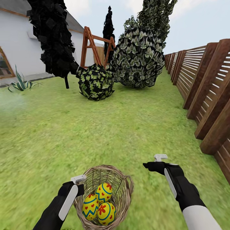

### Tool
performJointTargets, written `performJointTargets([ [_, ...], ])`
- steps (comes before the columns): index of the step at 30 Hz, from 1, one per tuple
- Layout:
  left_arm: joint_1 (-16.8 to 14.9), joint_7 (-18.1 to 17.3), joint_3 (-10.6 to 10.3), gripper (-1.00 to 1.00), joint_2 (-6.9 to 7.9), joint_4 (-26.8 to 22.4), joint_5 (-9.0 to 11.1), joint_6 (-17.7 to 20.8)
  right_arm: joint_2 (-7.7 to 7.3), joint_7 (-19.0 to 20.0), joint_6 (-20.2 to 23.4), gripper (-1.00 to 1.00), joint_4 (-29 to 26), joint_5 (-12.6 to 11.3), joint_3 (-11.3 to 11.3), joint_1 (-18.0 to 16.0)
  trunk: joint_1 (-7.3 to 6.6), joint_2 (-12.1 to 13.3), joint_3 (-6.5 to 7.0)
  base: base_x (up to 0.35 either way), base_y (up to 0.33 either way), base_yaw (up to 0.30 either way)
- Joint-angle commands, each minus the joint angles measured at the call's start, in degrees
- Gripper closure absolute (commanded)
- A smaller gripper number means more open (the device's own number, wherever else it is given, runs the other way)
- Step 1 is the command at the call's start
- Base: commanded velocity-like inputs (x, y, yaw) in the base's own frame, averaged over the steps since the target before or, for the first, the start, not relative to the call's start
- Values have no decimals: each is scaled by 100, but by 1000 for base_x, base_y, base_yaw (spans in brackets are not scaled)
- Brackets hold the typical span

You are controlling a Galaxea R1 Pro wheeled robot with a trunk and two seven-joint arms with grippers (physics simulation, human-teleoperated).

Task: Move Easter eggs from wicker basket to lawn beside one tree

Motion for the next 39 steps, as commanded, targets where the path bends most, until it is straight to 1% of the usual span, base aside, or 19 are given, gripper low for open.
performJointTargets([
  [1, -1, -9, 6, 100, 39, 4, 25, -20, -15, -2, -18, -100, 203, -9, -7, -1, -23, 42, 19, 0, 0, 292],
  [2, -1, -10, 10, 100, 48, 3, 26, -22, -27, -2, -122, -100, 401, -9, -19, -2, -45, 82, 37, 0, 0, 292],
  [3, -1, -11, 12, 100, 51, 1, 26, -21, -31, -2, -344, -100, 721, -10, -31, -2, -67, 122, 55, 0, 0, 292],
  [4, -1, -12, 13, 100, 53, 4, 26, -23, -34, -8, -699, -100, 1183, 1, -36, -2, -89, 162, 73, 0, 0, 292],
  [5, -1, -12, 13, 100, 55, 7, 25, -24, -34, -10, -949, -100, 1454, 1, -40, -2, -111, 202, 91, 0, 0, 292],
  [7, -1, -12, 18, 100, 62, 17, 25, -24, -55, -28, -1389, -100, 2142, 1, -47, -2, -155, 282, 126, 0, 0, 292],
  [8, -1, -12, 20, 100, 62, 17, 25, -24, -60, -33, -1595, -100, 2380, 4, -47, -2, -177, 322, 144, 0, 0, 292],
  [9, -1, -16, 21, 100, 62, 21, 27, -24, -91, -40, -1972, -100, 2786, 3, -48, -2, -198, 362, 162, 0, 0, 292],
  [10, -1, -19, 22, 100, 62, 16, 27, -24, -137, -39, -2167, -100, 3084, 4, -46, -2, -220, 403, 180, 0, 0, 292],
  [14, -1, -19, 20, 100, 60, 1, 32, -24, -198, -46, -2325, -100, 3815, 6, -14, 13, -308, 563, 252, 0, 0, 292],
  [16, -1, -20, 22, 100, 67, 1, 31, -24, -195, -46, -2437, -100, 4238, 9, -6, 61, -352, 643, 288, 0, 0, 292],
  [18, -1, -20, 22, 100, 69, 7, 33, -24, -211, -46, -2762, -100, 4787, 19, -4, 78, -396, 723, 324, 0, 0, 292],
  [19, -1, -21, 22, 100, 70, 10, 34, -24, -224, -58, -2995, -100, 5210, 20, -4, 91, -418, 764, 342, 0, 0, 293],
  [22, -1, -21, 21, 100, 58, 40, 34, -24, -243, -207, -3331, -100, 5951, 13, -4, 189, -484, 884, 396, 0, 0, 294],
  [24, -1, -21, 21, 100, 59, 38, 34, -24, -242, -234, -3548, -100, 6149, 12, -4, 508, -528, 964, 432, 0, 0, 295],
  [27, -1, -21, 15, 100, 54, 27, 34, -22, -205, -238, -3637, -100, 6211, 14, -4, 965, -594, 1084, 486, 0, 0, 295],
  [28, -1, -21, 14, 100, 54, 31, 34, -23, -204, -239, -3680, -100, 6213, 15, -4, 1041, -616, 1125, 503, 0, 0, 295],
  [30, -1, -21, 15, 100, 62, 47, 34, -22, -195, -240, -3818, -100, 6240, 15, 3, 1134, -660, 1205, 539, 0, 0, 295],
  [39, -1, -21, 14, 100, 55, 31, 34, -16, -184, -231, -3818, -100, 6242, 25, 5, 1210, -857, 1566, 701, 0, 0, 295],
])
